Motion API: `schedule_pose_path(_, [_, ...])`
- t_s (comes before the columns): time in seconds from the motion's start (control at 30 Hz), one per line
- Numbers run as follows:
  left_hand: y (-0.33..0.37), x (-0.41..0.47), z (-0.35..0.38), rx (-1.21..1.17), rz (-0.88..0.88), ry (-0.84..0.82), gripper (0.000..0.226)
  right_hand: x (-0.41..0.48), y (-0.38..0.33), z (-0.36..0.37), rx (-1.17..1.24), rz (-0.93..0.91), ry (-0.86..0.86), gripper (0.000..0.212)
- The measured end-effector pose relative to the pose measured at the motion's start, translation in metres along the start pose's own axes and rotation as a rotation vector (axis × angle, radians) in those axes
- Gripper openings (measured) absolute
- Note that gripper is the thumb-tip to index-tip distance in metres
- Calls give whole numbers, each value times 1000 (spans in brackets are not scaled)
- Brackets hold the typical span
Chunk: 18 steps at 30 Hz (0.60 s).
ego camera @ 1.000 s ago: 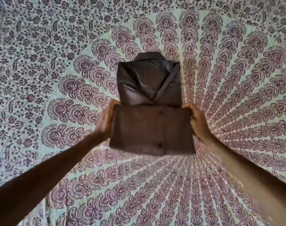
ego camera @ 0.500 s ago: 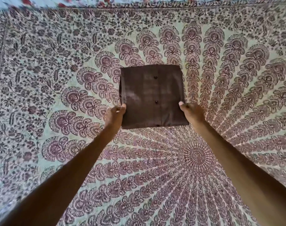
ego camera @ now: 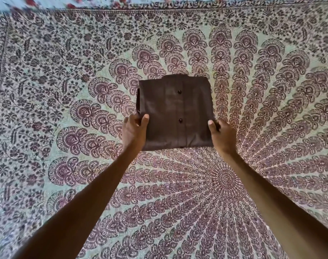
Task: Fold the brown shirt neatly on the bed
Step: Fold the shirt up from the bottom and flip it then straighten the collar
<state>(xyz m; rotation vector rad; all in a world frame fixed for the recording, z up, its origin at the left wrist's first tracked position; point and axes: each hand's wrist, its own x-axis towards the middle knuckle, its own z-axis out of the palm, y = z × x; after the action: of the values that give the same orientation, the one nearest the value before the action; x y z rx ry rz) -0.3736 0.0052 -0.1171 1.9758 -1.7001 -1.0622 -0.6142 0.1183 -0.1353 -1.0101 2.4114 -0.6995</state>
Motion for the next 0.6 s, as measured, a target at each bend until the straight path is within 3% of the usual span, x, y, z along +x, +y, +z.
schedule_pose_path(0.17, [17,31,2,-71,-134,10,41,13,-10,0,167,114,-49,30])
schedule_pose_path(0.33, [37,39,4,-58,-60,-3,41,40,-24,3,333,199,-167,26])
schedule_pose_path(0.47, [35,49,8,-185,-187,-150,67,50,-26,5,551,265,-233,18])
schedule_pose_path(0.6, [30,65,6,-383,-320,-170,86,51,-20,7,492,172,-267,19])
